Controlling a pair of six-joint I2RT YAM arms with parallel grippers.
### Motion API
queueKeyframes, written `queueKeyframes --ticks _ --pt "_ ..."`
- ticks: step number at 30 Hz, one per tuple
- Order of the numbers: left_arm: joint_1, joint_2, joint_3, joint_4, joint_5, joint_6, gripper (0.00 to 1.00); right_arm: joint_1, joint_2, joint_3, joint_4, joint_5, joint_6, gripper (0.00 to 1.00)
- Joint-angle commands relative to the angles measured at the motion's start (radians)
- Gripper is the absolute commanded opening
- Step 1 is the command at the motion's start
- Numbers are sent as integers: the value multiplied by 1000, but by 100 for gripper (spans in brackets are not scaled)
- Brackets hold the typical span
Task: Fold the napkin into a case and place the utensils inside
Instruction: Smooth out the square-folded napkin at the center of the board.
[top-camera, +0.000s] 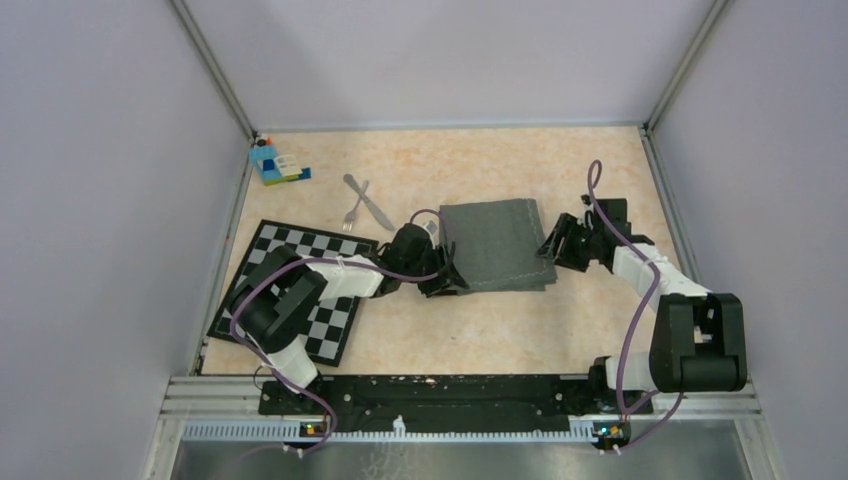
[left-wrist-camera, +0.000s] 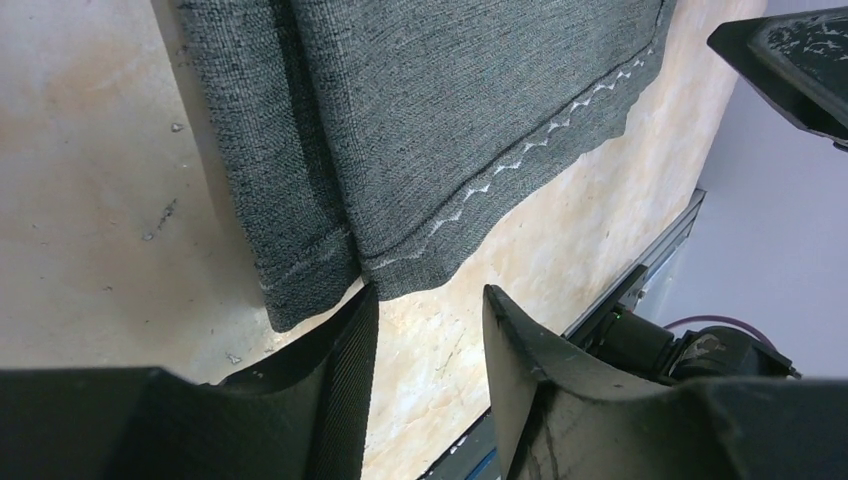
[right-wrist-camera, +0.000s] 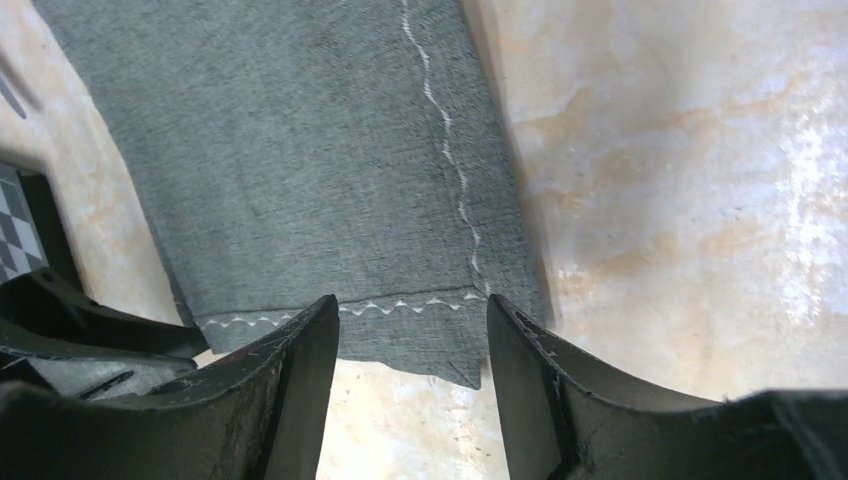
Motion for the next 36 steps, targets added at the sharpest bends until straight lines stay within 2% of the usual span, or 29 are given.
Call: queueKeyframes --ticks 1,3,7,14,17,19,22,23,27,31,36 --pt "-10 5 -2 17 -22 -9 50 -18 -42 -13 34 18 4 56" --pt "-16 -7 -12 10 -39 -9 54 -17 -40 -15 34 19 2 56" --pt "-20 -24 -28 0 -67 -9 57 -48 -36 -27 44 25 16 56" --pt "-24 14 -17 50 -64 -15 52 -85 -22 -43 66 -24 35 55" --pt "-24 35 -10 59 -65 -12 46 -85 -24 -44 62 -14 36 55" --pt "-23 30 -13 67 -65 -15 38 -86 -26 -48 56 -4 45 56" --pt "-23 8 -26 88 -58 -25 13 -106 -28 -75 76 -43 88 64" --pt "-22 -1 -29 98 -52 -29 8 -117 -30 -87 90 -65 101 69" --pt "-20 -30 -27 134 -18 -52 4 -131 -35 -106 84 -69 105 73" --pt "-18 -59 -14 125 -20 -54 4 -133 -11 -112 40 -87 99 67" --pt "-1 -83 -22 89 -32 -39 3 -129 22 -87 -37 -23 83 60"
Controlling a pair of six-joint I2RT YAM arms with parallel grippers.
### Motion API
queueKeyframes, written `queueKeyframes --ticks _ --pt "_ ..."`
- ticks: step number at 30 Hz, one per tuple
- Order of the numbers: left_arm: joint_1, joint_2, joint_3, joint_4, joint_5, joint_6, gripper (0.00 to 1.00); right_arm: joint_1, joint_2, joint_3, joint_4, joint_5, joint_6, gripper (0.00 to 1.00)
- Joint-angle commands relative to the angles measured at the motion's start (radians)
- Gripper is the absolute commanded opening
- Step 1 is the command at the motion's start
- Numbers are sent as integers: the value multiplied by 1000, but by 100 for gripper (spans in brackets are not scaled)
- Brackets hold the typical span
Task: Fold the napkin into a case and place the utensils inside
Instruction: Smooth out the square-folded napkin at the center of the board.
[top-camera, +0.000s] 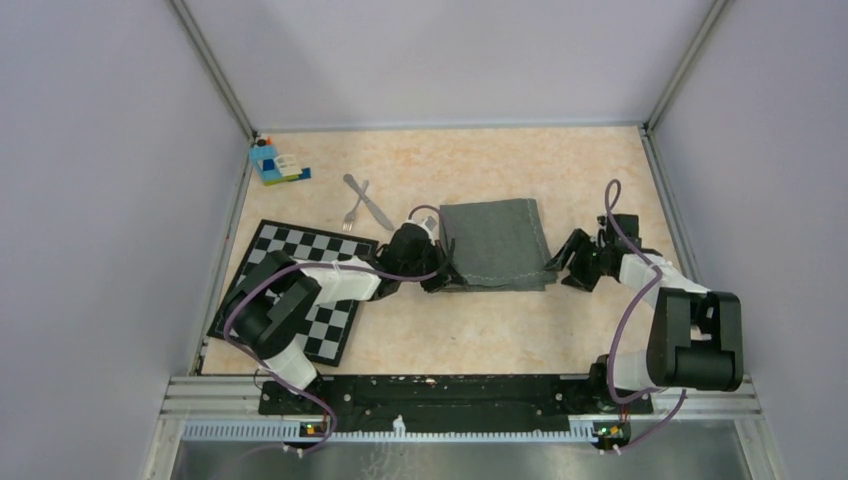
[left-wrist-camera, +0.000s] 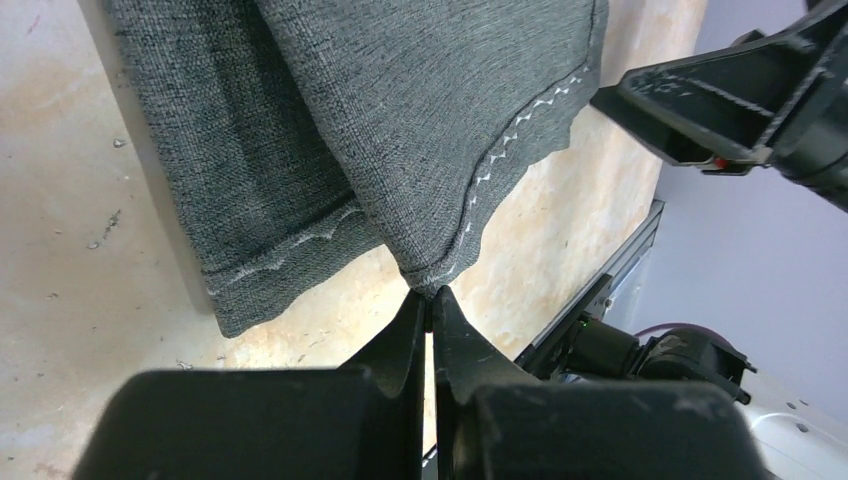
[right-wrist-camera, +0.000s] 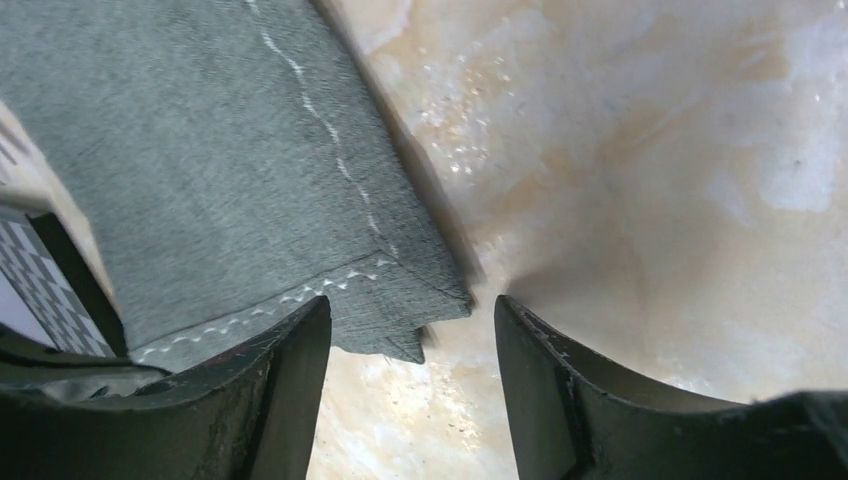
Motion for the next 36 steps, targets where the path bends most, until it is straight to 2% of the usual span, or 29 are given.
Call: queueKeyframes --ticks 1,17,20,28,36 --pt "16 -55 -2 12 -3 8 3 -1 20 31 -64 49 -13 59" --pt "39 -53 -25 33 22 12 2 97 95 27 -54 124 18 48" --pt "39 -55 -30 36 22 14 1 96 89 17 -36 136 33 41" --pt "56 -72 -29 1 17 40 1 96 63 45 -30 113 14 0" --pt "94 -86 -39 -37 35 67 1 125 18 71 -72 54 4 0"
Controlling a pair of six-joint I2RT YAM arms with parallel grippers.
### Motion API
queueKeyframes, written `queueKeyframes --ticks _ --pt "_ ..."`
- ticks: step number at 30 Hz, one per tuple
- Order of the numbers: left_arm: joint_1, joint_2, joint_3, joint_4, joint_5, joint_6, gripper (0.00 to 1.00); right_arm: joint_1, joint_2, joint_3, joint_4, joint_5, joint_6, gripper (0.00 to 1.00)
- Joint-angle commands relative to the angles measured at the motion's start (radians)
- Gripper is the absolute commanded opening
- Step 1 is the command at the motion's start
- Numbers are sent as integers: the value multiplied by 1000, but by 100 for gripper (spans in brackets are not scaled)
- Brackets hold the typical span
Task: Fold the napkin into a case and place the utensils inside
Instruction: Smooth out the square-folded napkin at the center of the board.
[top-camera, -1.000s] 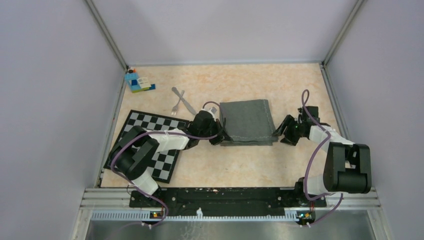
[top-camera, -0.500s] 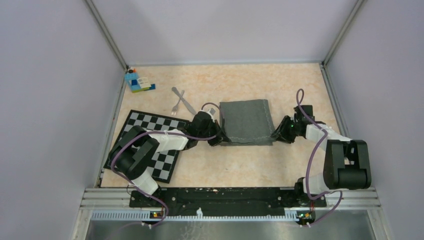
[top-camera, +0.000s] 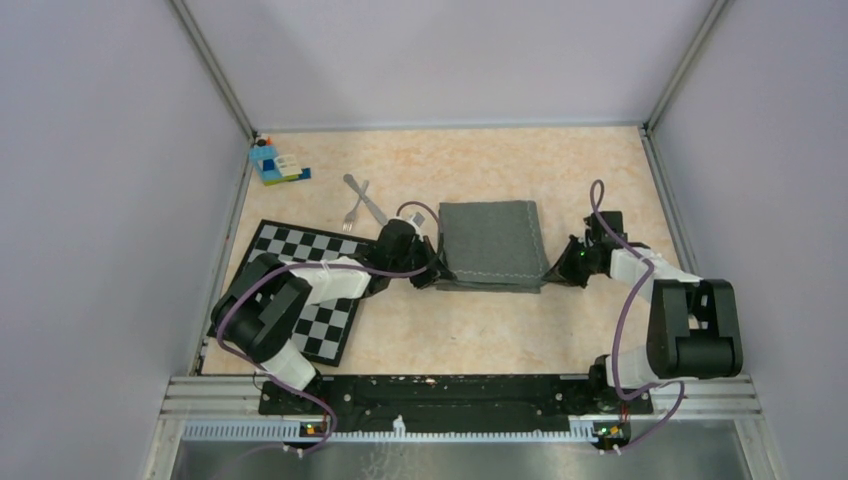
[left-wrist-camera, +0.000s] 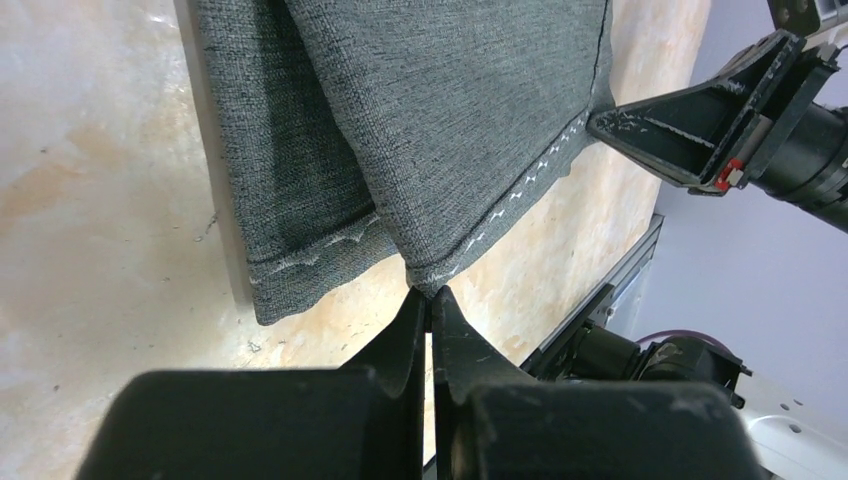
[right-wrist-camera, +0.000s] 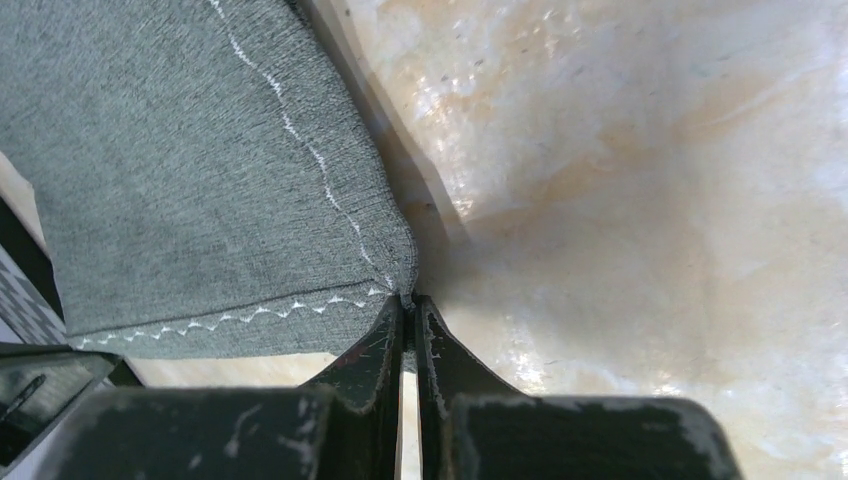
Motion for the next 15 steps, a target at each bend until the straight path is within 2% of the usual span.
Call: queueKeyframes --ticks 1,15 --pt "23 -34 -10 -21 14 32 1 35 -53 36 -26 -8 -16 0" --pt "54 -111 -29 -99 -19 82 1 72 -135 28 -67 -36 13 0"
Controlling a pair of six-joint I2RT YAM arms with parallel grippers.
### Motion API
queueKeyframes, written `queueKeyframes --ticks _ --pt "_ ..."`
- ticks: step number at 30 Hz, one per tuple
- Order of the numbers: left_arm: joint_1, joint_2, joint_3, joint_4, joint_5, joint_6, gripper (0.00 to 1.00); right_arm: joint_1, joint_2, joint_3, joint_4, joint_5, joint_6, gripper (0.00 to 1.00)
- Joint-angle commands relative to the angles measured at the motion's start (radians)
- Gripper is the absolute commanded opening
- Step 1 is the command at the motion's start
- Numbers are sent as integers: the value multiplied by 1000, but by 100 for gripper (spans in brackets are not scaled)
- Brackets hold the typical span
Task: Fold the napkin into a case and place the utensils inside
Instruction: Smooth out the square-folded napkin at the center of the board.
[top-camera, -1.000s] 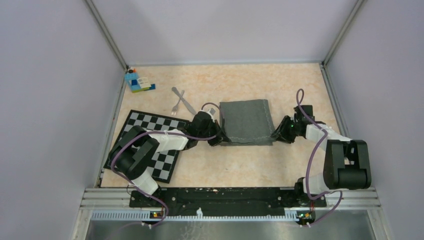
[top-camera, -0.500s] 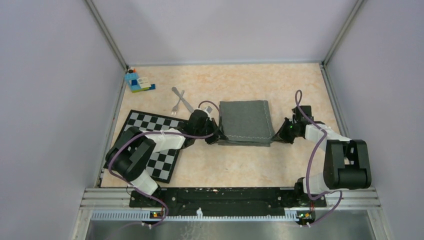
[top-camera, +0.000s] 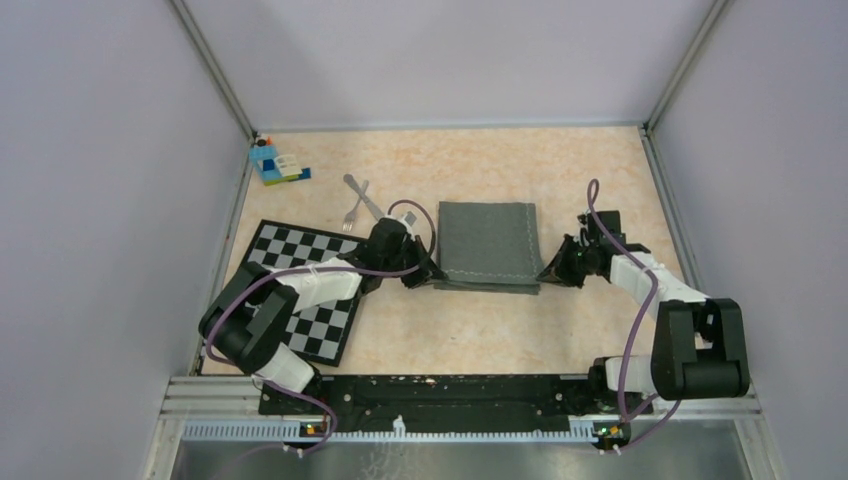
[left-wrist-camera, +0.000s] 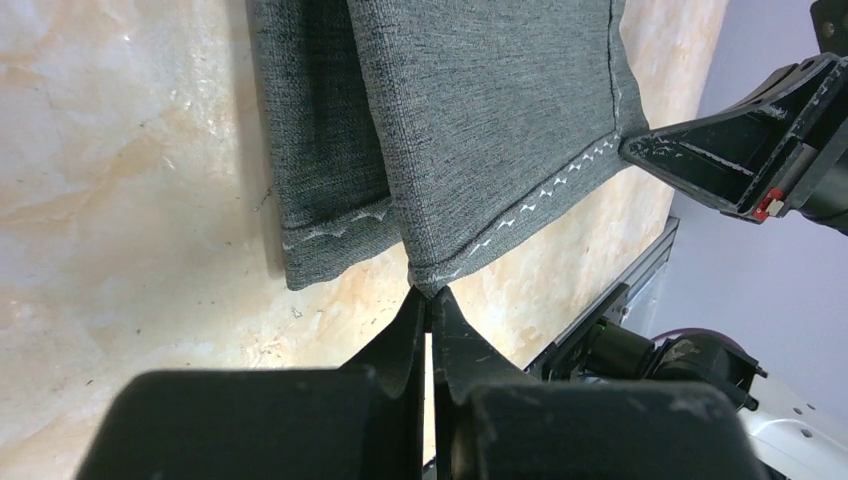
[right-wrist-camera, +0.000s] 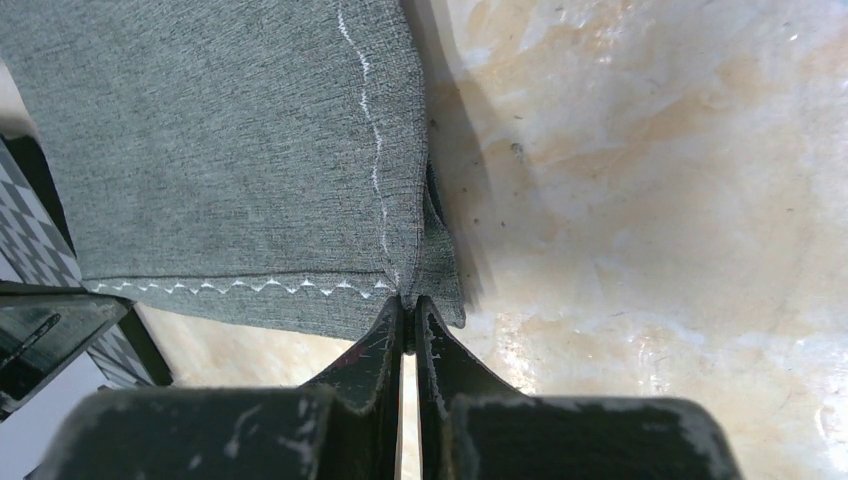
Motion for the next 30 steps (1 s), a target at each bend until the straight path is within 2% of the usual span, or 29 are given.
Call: queueKeyframes --ticks 1,11,21,25,30 --pt "17 -43 -10 -26 -18 37 2 20 -31 20 5 -5 16 0" --pt "48 4 -8 -39 -8 71 1 59 -6 15 33 -10 35 0" --pt "49 41 -50 15 47 43 4 65 42 -5 70 -12 29 1" --pt "48 46 -49 4 53 51 12 68 58 -6 67 -17 18 8" --pt "48 -20 -37 -108 27 102 34 68 3 19 -34 68 -33 29"
